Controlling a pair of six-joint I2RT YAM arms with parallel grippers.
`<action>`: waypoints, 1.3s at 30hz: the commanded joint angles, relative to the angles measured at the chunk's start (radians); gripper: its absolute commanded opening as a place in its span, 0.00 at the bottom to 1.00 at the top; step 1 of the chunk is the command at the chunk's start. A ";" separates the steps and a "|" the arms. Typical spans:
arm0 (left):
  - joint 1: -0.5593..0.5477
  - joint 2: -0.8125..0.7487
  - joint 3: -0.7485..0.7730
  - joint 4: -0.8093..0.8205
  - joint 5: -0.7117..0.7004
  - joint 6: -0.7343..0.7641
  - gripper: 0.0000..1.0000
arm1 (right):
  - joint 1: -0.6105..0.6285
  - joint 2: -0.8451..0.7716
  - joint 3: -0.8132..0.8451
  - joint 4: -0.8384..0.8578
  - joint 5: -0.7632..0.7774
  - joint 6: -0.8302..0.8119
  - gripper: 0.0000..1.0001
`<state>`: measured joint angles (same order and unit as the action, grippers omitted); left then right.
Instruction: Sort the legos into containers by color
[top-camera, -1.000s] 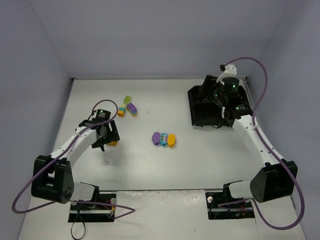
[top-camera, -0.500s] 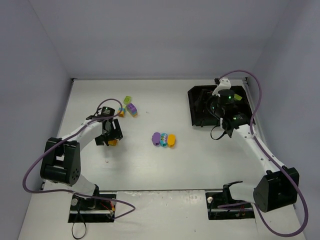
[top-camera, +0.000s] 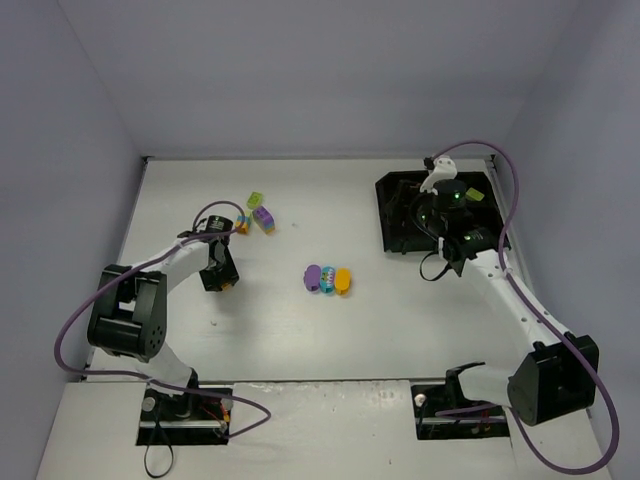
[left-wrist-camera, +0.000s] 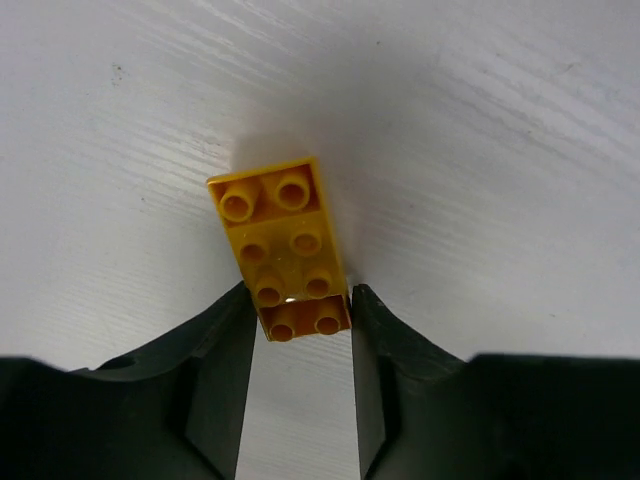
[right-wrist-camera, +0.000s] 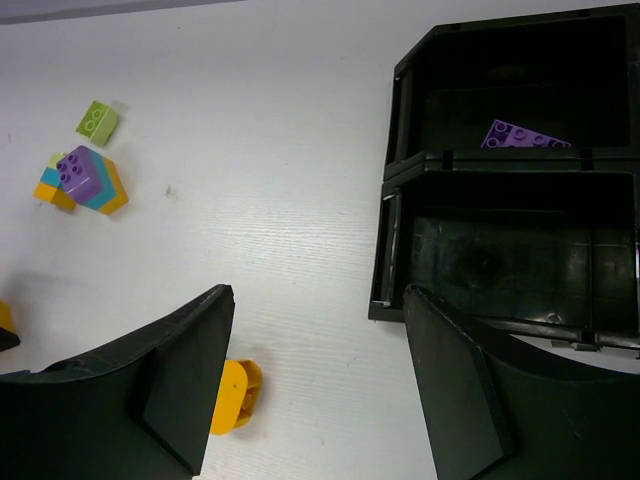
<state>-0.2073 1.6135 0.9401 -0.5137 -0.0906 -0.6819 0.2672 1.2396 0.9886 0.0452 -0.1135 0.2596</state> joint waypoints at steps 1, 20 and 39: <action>0.006 -0.015 0.049 0.014 -0.043 -0.008 0.30 | 0.021 -0.011 0.013 0.061 -0.028 -0.019 0.65; -0.171 -0.525 -0.034 0.283 0.210 0.577 0.03 | 0.167 0.072 0.130 0.062 -0.359 0.145 0.66; -0.417 -0.598 0.092 0.251 0.322 0.748 0.04 | 0.397 0.245 0.315 0.134 -0.454 0.277 0.73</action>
<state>-0.6132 1.0138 0.9722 -0.3080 0.2306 0.0284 0.6441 1.4826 1.2499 0.0940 -0.5350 0.5152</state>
